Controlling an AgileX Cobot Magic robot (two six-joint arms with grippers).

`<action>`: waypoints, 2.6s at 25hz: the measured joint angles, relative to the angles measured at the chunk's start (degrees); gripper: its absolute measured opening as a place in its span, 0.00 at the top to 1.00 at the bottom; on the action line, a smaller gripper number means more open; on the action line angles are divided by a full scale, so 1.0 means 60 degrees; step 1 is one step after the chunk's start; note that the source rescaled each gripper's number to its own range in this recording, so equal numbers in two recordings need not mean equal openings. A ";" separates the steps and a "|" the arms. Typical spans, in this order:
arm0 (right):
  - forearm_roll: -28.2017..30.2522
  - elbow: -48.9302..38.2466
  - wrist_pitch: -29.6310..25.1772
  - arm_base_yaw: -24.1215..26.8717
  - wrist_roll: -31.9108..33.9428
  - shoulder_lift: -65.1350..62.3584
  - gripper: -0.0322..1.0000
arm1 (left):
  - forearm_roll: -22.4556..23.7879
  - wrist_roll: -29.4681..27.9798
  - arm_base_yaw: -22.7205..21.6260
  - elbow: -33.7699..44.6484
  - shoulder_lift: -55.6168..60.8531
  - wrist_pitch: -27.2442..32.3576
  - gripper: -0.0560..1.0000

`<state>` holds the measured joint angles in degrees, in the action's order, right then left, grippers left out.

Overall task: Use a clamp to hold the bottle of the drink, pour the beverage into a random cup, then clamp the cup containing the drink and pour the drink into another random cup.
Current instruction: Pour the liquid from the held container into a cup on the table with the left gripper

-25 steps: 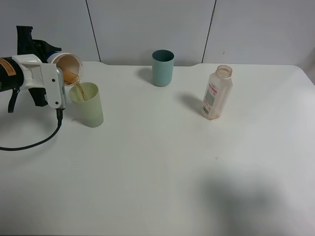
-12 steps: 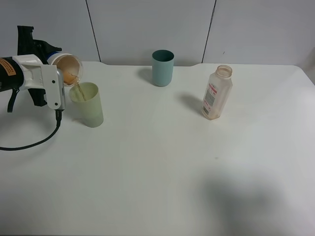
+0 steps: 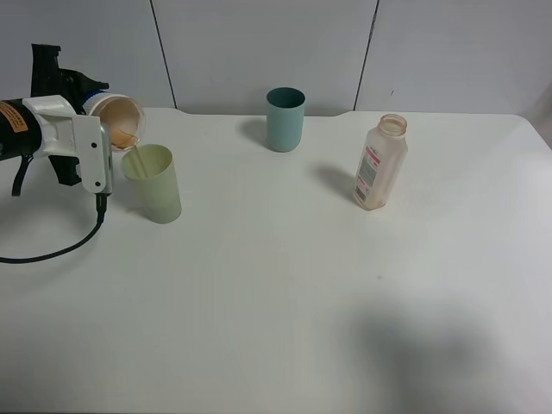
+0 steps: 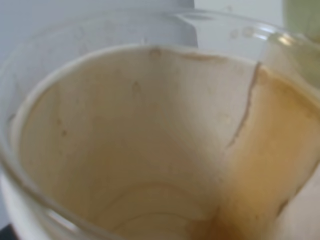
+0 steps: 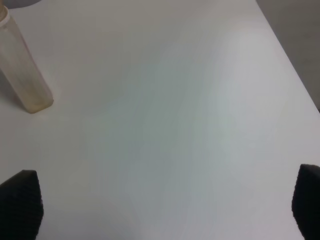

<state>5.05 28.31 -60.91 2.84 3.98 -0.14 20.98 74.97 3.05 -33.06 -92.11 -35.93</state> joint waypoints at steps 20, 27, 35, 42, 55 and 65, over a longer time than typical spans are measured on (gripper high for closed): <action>0.0000 0.0000 0.0000 0.0000 0.0000 0.0000 0.00 | 0.0000 0.0597 0.0000 0.0000 0.0000 -0.0440 0.92; 0.0000 0.0000 0.0000 0.0000 0.0000 0.0000 0.00 | 0.0000 0.0607 0.0011 0.0000 0.0000 -0.0660 0.92; 0.0000 0.0000 0.0000 0.0000 0.0000 0.0000 0.00 | 0.0000 0.0607 0.0011 0.0000 0.0000 -0.0740 0.92; 0.0000 0.0000 0.0000 0.0000 0.0000 0.0000 0.00 | 0.0000 0.0607 0.0011 0.0000 0.0000 -0.0766 0.92; 0.0000 0.0000 0.0000 0.0000 0.0000 0.0000 0.00 | 0.0073 -0.0005 0.0011 0.0000 0.0000 -0.0766 0.92; 0.0000 0.0000 0.0000 0.0000 0.0000 0.0000 0.00 | 0.0445 -0.2597 0.0011 0.0000 0.0000 -0.0766 0.92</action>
<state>5.05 28.31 -60.91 2.84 3.98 -0.14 23.64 59.39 3.11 -33.06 -92.11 -40.53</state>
